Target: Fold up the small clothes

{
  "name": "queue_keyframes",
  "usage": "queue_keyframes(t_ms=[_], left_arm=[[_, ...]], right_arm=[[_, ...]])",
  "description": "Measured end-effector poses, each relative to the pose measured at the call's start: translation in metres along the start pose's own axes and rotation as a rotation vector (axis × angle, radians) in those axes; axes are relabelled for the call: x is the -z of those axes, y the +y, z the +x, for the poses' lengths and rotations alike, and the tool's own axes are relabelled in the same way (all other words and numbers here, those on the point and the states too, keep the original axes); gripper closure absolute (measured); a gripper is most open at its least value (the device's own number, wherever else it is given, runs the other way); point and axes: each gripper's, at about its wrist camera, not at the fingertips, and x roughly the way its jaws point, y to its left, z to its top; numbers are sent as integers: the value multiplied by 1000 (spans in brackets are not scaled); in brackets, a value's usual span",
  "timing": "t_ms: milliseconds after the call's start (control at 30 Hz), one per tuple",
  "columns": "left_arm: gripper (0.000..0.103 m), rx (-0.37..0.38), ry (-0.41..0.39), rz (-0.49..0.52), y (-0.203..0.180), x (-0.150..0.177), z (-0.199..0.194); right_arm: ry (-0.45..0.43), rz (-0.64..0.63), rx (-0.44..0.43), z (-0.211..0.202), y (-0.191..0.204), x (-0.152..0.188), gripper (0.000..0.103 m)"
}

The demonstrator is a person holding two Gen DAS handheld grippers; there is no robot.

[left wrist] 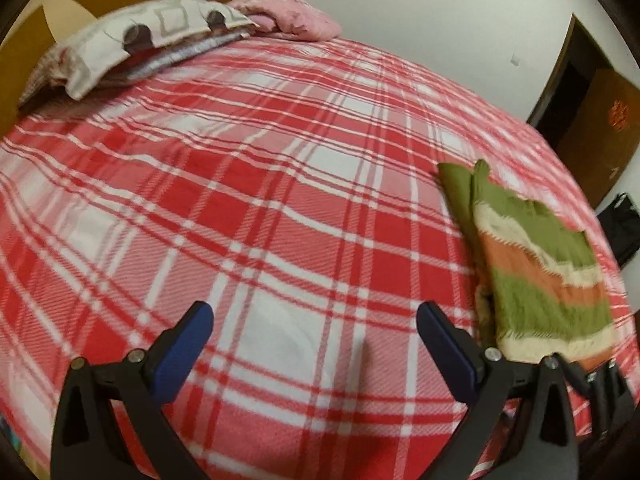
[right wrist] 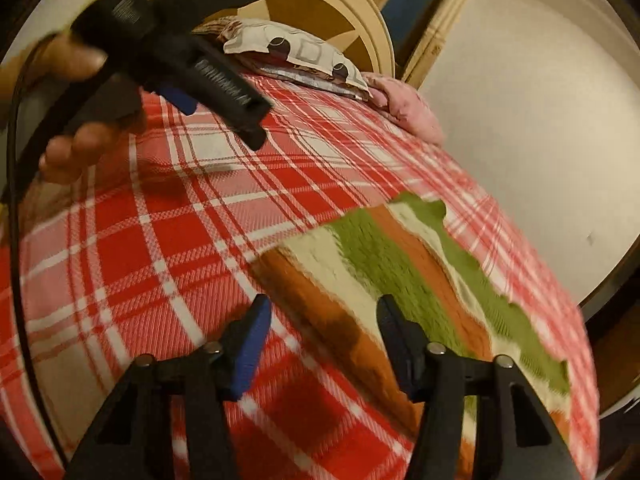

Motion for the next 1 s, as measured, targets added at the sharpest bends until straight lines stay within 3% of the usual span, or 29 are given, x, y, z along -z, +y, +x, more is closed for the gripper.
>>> queue_keyframes(t_ms=[200,267,300,333,500,700,833,1000], left_arm=[[0,118,21,-55,8,-14,10],[0,150,24,-61,8,-17,11],[0,164,25,-61,8,-18,11],[0,176,24,-56,7,-20,11],[0,239,53,4,-12,-31,19],[11,305,103,108,-54,-51,45],[11,372,146,144,-78,-67,65],[11,380,174,173,-104,-81,92]], right_arm=[[-6,-115,108,16,24,-17,50],[16,-125,120,23,25,-21,60],[27,-115,111,26,23,-22,77],[31,-106,115,27,21,-22,81],[36,-95,93,21,22,-15,84],[34,-50,58,22,14,-12,90],[34,-34,48,23,10,-9,90],[40,-28,35,30,5,-5,90]])
